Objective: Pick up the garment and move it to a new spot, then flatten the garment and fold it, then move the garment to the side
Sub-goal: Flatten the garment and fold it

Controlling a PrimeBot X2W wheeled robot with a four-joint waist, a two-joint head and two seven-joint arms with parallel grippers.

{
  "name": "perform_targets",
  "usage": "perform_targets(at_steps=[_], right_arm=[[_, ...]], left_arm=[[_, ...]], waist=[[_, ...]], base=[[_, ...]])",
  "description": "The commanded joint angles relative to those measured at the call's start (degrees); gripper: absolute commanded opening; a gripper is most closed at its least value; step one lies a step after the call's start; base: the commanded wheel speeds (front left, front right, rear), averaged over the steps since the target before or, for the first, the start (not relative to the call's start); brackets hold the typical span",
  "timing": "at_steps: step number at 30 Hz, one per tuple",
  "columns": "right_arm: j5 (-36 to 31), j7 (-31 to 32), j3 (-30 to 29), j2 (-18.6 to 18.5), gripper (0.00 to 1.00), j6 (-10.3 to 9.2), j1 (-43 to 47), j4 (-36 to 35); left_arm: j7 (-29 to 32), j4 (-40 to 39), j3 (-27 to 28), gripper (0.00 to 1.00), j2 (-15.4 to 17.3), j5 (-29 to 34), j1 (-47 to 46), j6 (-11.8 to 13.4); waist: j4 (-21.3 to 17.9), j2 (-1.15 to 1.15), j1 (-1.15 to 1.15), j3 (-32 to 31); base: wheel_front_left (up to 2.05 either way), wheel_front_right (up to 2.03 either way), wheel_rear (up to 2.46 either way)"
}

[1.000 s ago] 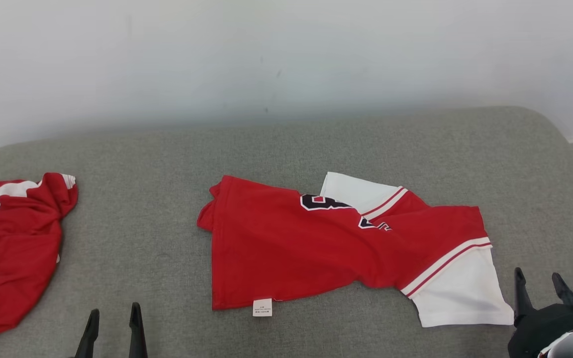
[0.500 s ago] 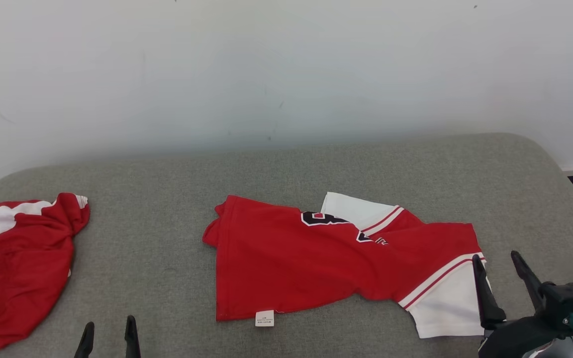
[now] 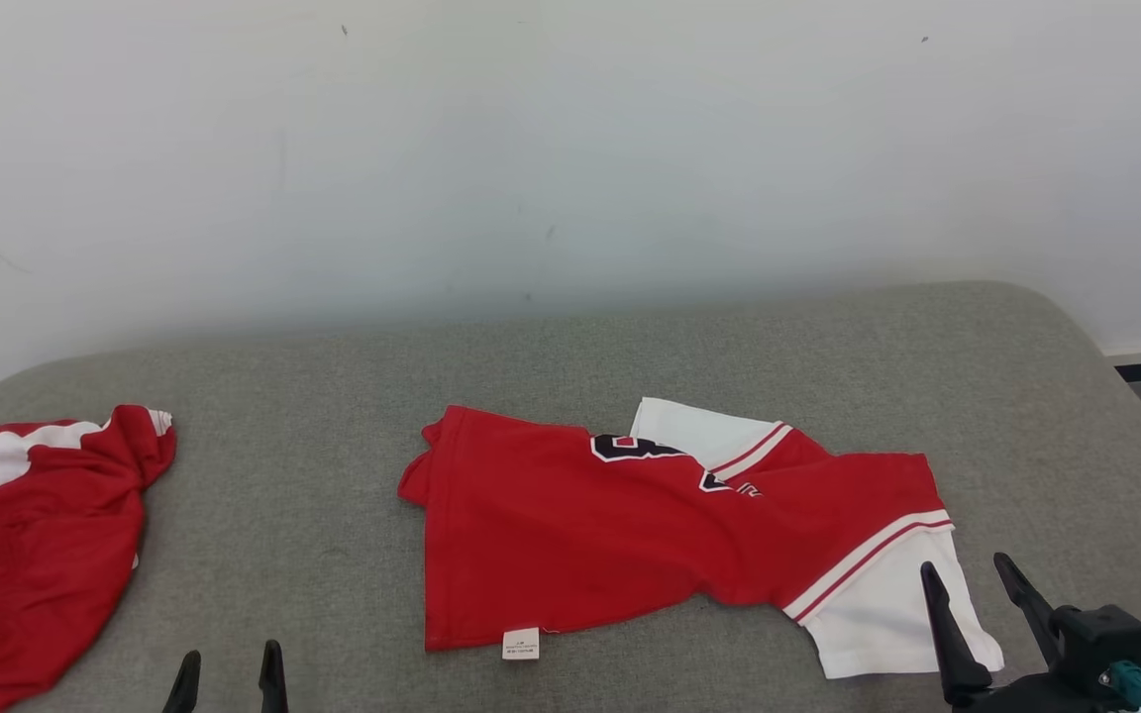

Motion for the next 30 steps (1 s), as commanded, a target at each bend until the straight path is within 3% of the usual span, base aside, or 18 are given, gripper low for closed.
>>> perform_targets(at_steps=[1, 22, 30], right_arm=[[0.3, 0.0, 0.0, -0.4, 1.00, -0.15, 0.3, 0.1], [0.5, 0.1, -1.0, 0.2, 1.00, -0.15, -1.2, 1.6], [1.1, 6.6, -4.1, -1.0, 1.00, -0.14, -4.3, 5.1]], left_arm=[[0.0, 0.0, 0.0, 1.00, 0.0, -0.3, 0.4, -0.1], [0.0, 1.9, -2.6, 1.00, 0.0, -1.4, -2.0, -1.3], [1.3, 8.3, -8.7, 1.00, 0.0, -1.5, -8.1, -2.4]], waist=[[-0.2, 0.00, 0.00, 0.1], [-1.0, 0.00, 0.00, 1.6], [-3.8, 0.00, 0.00, 5.5]], base=[[0.00, 0.00, 0.00], [0.00, 0.00, 0.00], [0.00, 0.00, 0.00]])
